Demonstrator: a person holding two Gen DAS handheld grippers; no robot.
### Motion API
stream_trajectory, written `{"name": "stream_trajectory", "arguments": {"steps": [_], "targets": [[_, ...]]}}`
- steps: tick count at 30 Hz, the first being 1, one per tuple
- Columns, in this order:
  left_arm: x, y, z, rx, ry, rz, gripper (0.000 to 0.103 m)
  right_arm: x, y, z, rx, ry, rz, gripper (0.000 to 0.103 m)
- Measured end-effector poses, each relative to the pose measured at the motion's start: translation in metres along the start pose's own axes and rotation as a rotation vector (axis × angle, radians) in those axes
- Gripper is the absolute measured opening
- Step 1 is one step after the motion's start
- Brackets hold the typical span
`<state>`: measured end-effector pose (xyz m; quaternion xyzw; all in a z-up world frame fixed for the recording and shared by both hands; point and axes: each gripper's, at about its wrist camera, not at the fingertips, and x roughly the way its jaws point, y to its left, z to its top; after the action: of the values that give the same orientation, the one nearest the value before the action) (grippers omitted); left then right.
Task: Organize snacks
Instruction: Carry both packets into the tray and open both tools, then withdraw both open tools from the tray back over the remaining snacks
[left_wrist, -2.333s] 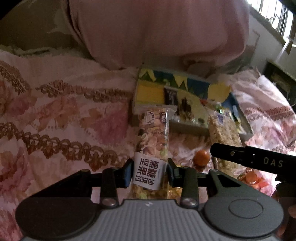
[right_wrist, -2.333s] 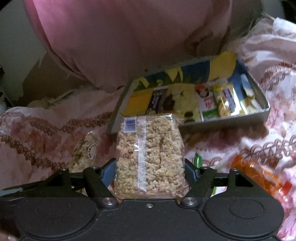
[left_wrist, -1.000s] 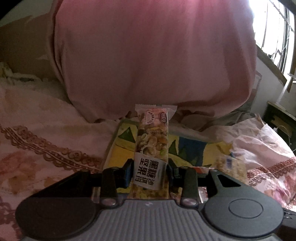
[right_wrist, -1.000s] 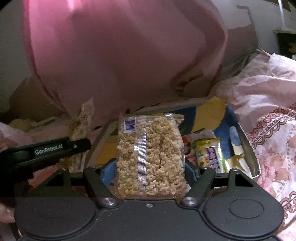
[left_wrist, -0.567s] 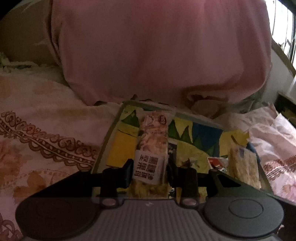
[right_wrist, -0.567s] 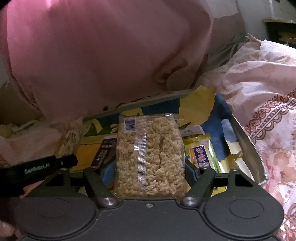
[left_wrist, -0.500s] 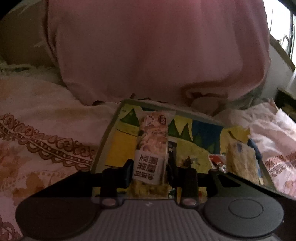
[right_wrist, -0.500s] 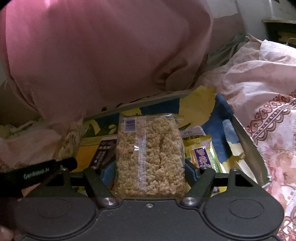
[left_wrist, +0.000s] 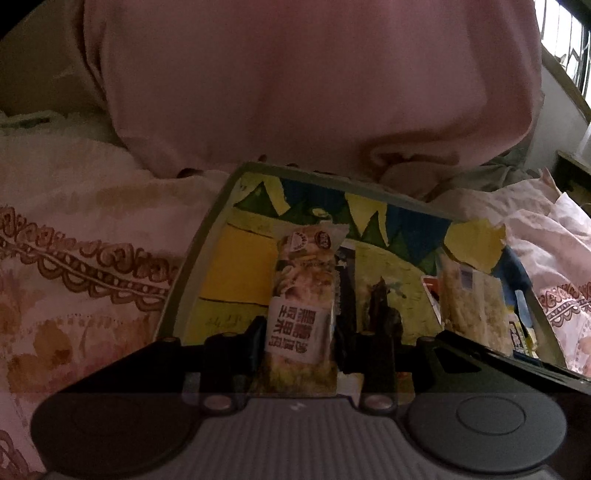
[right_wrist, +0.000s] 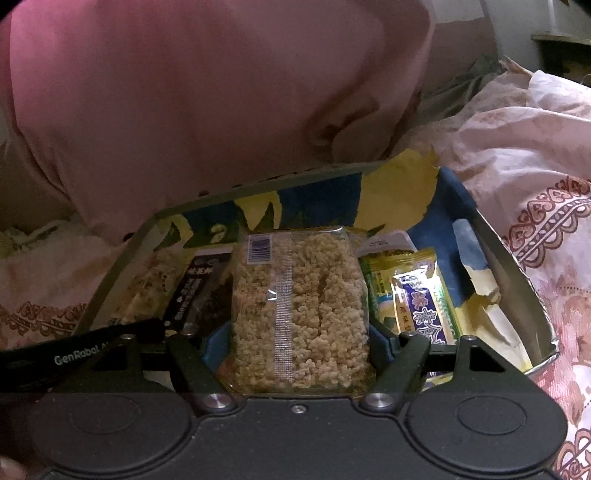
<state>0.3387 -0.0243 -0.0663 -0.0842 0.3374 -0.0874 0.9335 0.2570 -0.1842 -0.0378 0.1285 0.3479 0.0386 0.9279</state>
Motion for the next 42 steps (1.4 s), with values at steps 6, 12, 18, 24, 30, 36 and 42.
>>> {"name": "stream_trajectory", "arguments": {"steps": [6,12,18,24,30,36,42], "targets": [[0.0,0.002,0.0,-0.016,0.021,-0.008,0.044,-0.001,0.001,0.002,0.016,0.013,0.017,0.079],[-0.008,0.004,0.001,-0.044,0.006,-0.016,0.055,-0.013,-0.001,0.01,0.032,-0.015,0.032,0.083],[-0.031,0.005,0.004,-0.088,-0.064,-0.037,0.075,-0.041,-0.007,0.025,0.046,-0.073,0.028,0.088],[-0.066,-0.001,0.009,-0.073,-0.144,-0.033,0.095,-0.076,-0.016,0.034,0.038,-0.133,0.011,0.097],[-0.102,-0.004,0.007,-0.054,-0.199,-0.006,0.102,-0.112,-0.026,0.036,0.007,-0.175,-0.01,0.102],[-0.135,-0.005,-0.001,-0.054,-0.211,0.008,0.103,-0.148,-0.035,0.032,-0.022,-0.199,-0.019,0.102],[-0.167,-0.015,-0.014,0.005,-0.233,0.02,0.103,-0.179,-0.041,0.018,-0.109,-0.209,-0.061,0.102]]}}
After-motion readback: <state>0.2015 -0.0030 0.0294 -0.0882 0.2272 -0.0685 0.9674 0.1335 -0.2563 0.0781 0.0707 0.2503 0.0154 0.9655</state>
